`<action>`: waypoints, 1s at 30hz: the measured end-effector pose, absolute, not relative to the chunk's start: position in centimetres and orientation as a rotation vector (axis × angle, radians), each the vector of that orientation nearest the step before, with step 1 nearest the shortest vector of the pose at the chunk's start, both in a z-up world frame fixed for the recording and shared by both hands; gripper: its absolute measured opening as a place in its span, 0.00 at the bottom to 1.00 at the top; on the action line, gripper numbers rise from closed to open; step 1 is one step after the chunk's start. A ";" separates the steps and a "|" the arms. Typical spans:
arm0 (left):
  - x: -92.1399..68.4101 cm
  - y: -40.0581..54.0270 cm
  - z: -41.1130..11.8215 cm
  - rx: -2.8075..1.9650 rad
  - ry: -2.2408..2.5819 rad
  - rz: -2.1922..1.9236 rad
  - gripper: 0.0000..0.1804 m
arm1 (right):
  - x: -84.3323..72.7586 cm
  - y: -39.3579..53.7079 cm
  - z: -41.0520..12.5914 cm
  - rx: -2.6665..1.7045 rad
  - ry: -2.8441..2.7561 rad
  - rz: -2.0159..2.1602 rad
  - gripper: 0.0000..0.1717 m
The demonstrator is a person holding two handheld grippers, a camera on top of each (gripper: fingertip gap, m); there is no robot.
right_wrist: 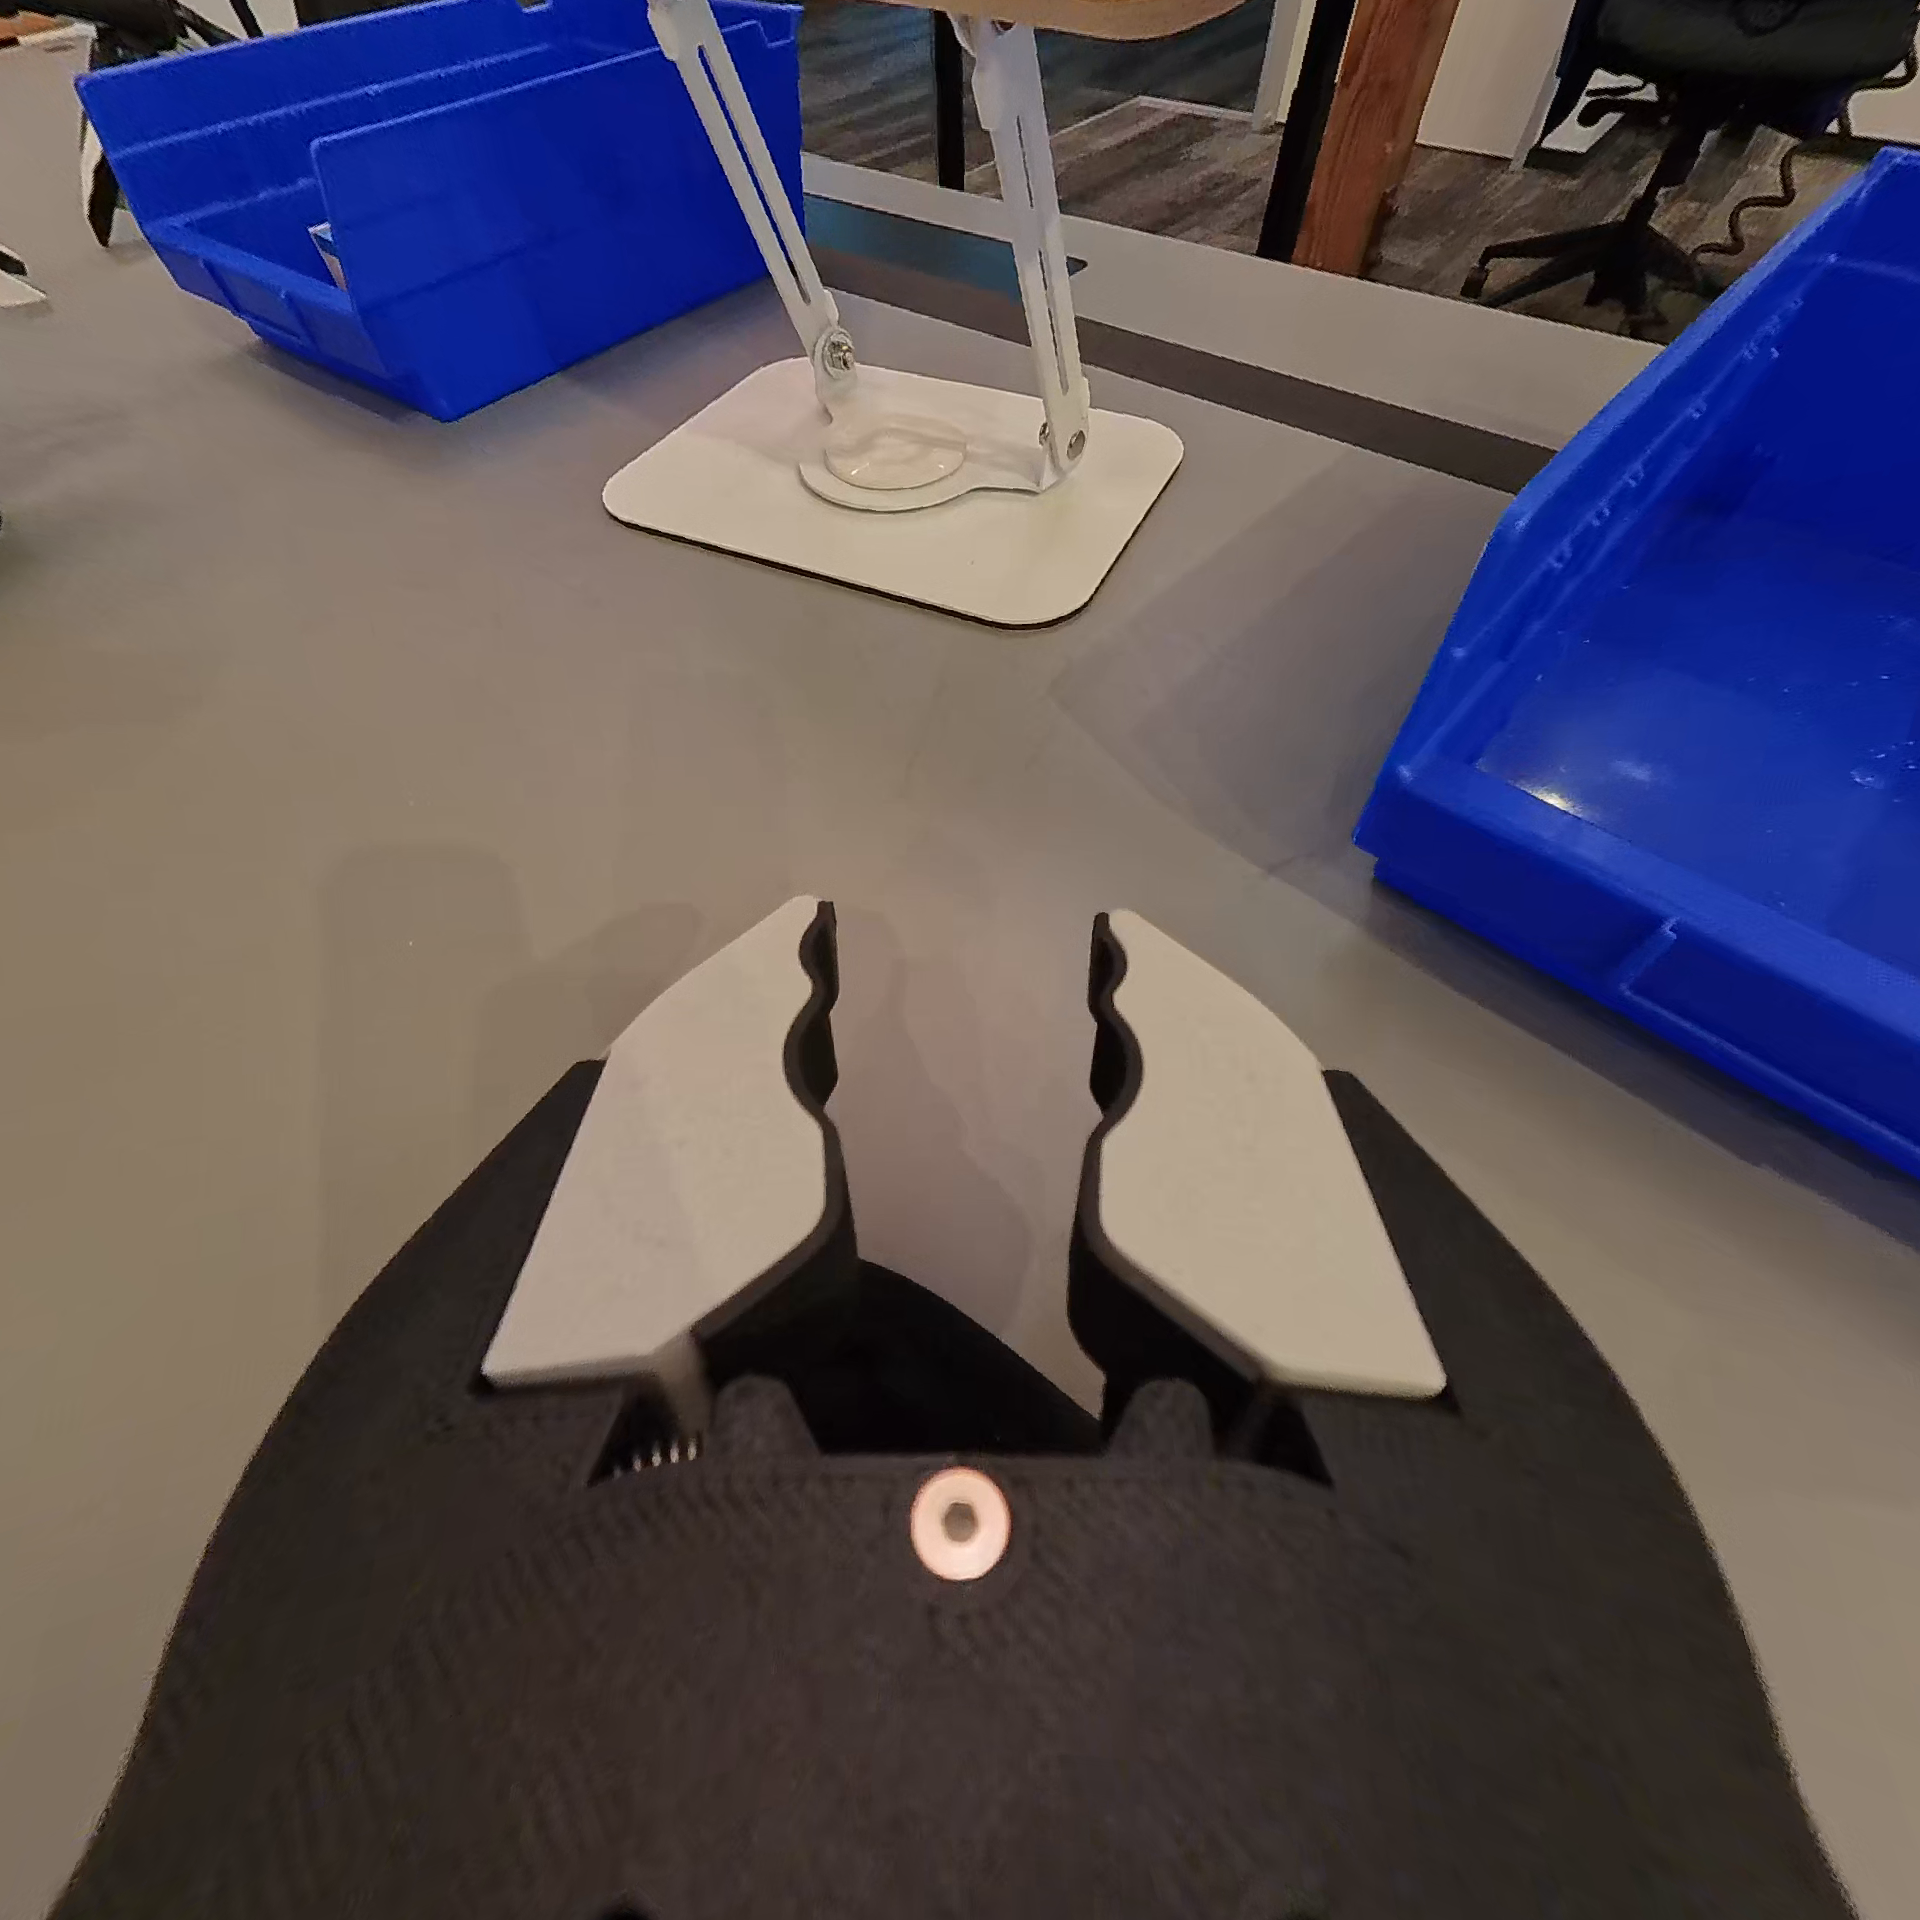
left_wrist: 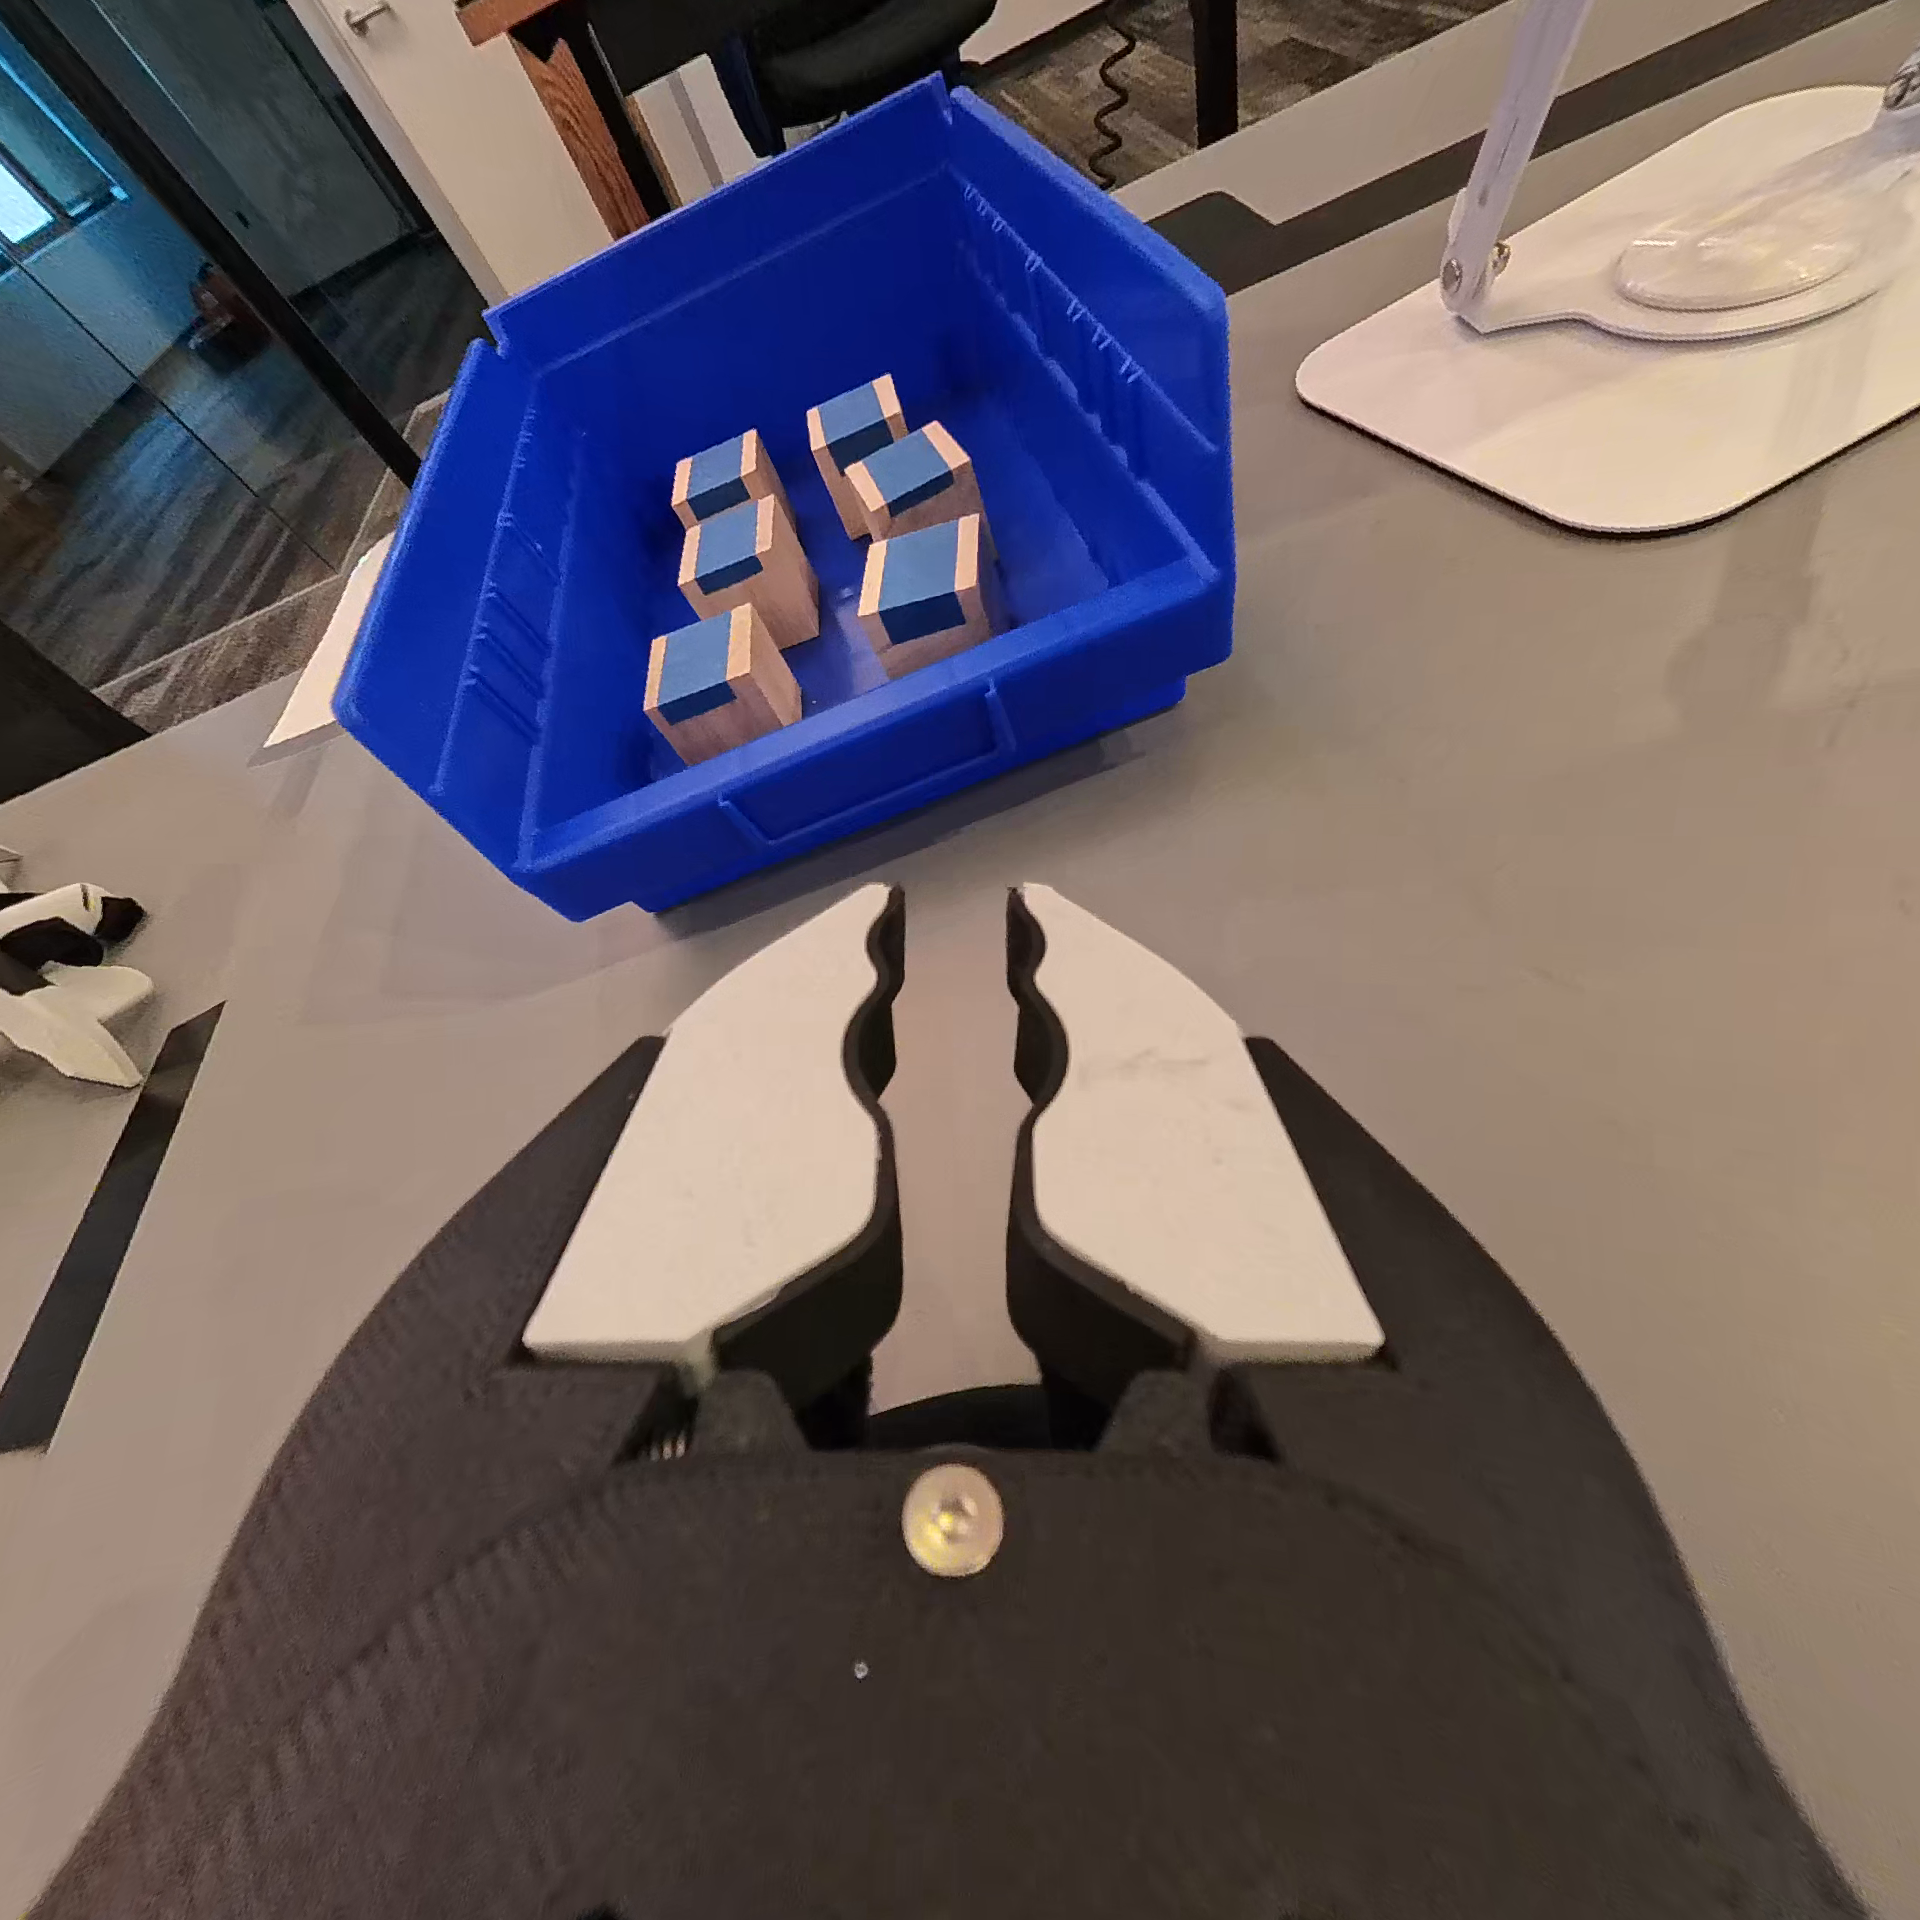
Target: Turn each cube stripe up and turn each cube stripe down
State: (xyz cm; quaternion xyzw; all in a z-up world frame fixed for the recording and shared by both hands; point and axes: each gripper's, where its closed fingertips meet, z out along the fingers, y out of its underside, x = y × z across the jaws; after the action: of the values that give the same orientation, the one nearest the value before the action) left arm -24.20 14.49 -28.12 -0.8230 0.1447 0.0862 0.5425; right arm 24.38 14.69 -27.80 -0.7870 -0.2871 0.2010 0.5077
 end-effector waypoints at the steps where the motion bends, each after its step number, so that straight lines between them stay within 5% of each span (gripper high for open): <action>1: -24.2 14.5 -28.2 -1.955 0.348 0.209 0.10 | 24.4 14.7 -27.8 -1.896 -0.692 0.486 0.27; 30: -23.9 13.9 -28.0 -1.939 0.346 0.136 0.18 | 24.3 14.4 -28.3 -1.900 -0.741 0.427 0.28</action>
State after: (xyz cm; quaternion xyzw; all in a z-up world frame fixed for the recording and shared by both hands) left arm -23.94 13.87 -27.98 -0.8194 0.1465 0.0575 0.5512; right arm 24.26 14.44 -28.31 -0.7872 -0.3071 0.1768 0.5047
